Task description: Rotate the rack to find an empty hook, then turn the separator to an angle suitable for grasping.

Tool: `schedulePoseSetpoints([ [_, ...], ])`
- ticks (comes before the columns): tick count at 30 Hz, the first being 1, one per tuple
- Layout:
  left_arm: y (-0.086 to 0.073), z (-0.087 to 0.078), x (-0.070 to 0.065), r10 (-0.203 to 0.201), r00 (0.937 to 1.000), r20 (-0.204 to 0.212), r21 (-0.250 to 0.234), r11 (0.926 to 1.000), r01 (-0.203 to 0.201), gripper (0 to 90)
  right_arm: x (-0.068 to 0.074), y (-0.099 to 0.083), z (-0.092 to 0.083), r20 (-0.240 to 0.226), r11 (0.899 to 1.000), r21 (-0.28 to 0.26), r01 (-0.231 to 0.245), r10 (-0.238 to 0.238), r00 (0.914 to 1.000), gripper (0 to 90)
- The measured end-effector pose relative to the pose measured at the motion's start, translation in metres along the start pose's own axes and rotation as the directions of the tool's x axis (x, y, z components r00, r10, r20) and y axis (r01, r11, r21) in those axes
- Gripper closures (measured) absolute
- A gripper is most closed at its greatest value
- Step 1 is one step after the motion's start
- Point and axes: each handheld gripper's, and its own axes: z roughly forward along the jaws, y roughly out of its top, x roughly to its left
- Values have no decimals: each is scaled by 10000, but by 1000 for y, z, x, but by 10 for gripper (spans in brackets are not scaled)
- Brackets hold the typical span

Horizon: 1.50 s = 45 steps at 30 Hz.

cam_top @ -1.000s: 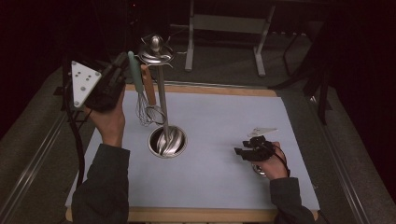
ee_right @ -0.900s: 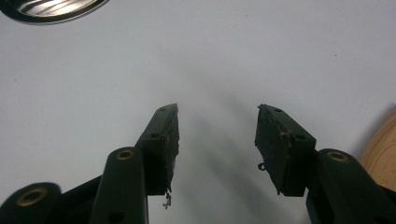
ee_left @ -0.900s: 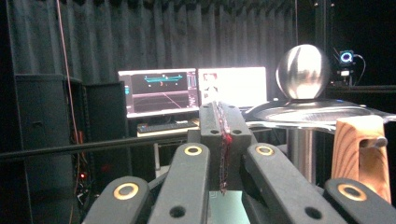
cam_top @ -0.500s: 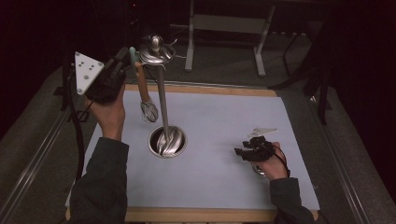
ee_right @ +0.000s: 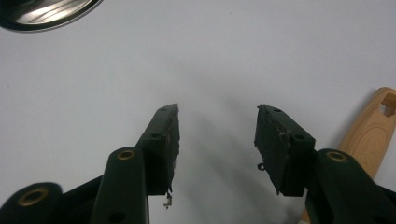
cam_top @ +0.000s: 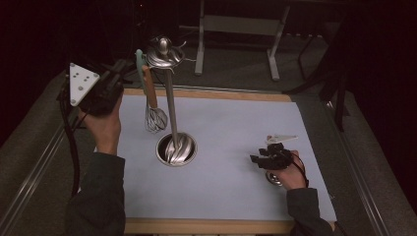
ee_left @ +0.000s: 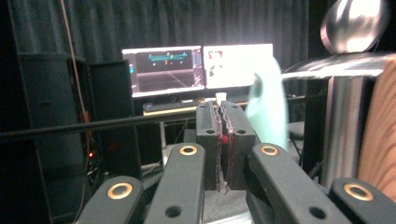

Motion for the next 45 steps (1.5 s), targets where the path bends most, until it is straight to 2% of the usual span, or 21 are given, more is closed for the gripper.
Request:
schedulePoseSetpoints([
  [7, -17, -4, 12, -55, 9998, -196, 548, 9985, 66, 867, -2, 0, -4, 129, 9999, -131, -62, 63, 9999, 499],
  [15, -33, -6, 15, -168, 9997, -195, 917, 9956, 186, 864, -9, -3, -12, 290, 9991, -253, -335, 342, 9990, 500],
  [20, -50, -9, 15, -239, 9997, -77, 1360, 9904, 247, 828, -14, -4, -17, 422, 9980, -319, -547, 561, 9975, 503],
  [23, -72, -12, 13, -219, 9995, 219, 1856, 9825, 174, 794, -18, -6, -19, 620, 9980, -185, -603, 614, 9962, 517],
  [24, -72, -12, 13, -219, 9995, 219, 1856, 9825, 174, 789, -18, -6, -19, 620, 9980, -185, -603, 614, 9962, 517],
  [26, -85, -13, 11, -245, 9992, 320, 2156, 9763, 171, 784, -20, -8, -20, 694, 9979, -111, -638, 644, 9955, 522],
  [27, -99, -15, 10, -325, 9990, 317, 2399, 9705, 240, 776, -21, -9, -20, 755, 9975, -78, -698, 702, 9947, 533],
  [30, -108, -19, 9, -508, 9984, 266, 2504, 9672, 425, 770, -22, -10, -21, 1005, 9977, -115, -664, 672, 9927, 563],
  [31, -114, -22, 9, -665, 9974, 261, 2530, 9657, 577, 769, -23, -11, -22, 1299, 9965, -126, -827, 836, 9880, 588],
  [32, -121, -25, 8, -812, 9965, 204, 2565, 9637, 733, 769, -23, -11, -22, 1299, 9965, -126, -827, 836, 9880, 588],
  [33, -135, -30, 5, -928, 9955, 209, 2781, 9569, 834, 768, -25, -12, -23, 1564, 9939, -173, -1085, 1099, 9816, 607],
  [34, -135, -30, 5, -928, 9955, 209, 2781, 9569, 834, 765, -25, -12, -23, 1564, 9939, -173, -1085, 1099, 9816, 607],
  [35, -142, -32, 3, -924, 9956, 181, 2899, 9534, 832, 763, -28, -14, -23, 1847, 9924, -141, -1225, 1230, 9751, 611],
  [36, -149, -34, 1, -962, 9952, 170, 3006, 9498, 867, 763, -28, -14, -23, 1847, 9924, -141, -1225, 1230, 9751, 611],
  [37, -163, -38, 0, -1207, 9926, 96, 3199, 9409, 1113, 760, -30, -17, -22, 2253, 9912, 39, -1325, 1282, 9658, 611],
  [38, -163, -38, 0, -1207, 9926, 96, 3199, 9409, 1113, 759, -30, -17, -22, 2253, 9912, 39, -1325, 1282, 9658, 611],
  [39, -169, -41, -1, -1367, 9906, 40, 3252, 9369, 1279, 759, -32, -20, -21, 2384, 9893, 129, -1450, 1378, 9613, 610],
  [40, -176, -44, -1, -1525, 9883, -48, 3294, 9329, 1455, 759, -32, -20, -21, 2384, 9893, 129, -1450, 1378, 9613, 610],
  [41, -188, -49, -4, -1699, 9853, -173, 3405, 9256, 1656, 758, -34, -23, -19, 2369, 9870, 178, -1595, 1508, 9598, 605],
  [43, -193, -51, -6, -1643, 9861, -248, 3478, 9234, 1626, 758, -36, -25, -17, 2290, 9847, 246, -1726, 1625, 9598, 601],
  [45, -203, -55, -8, -1529, 9881, -183, 3746, 9152, 1486, 752, -38, -27, -14, 2209, 9816, 305, -1883, 1771, 9591, 594],
])
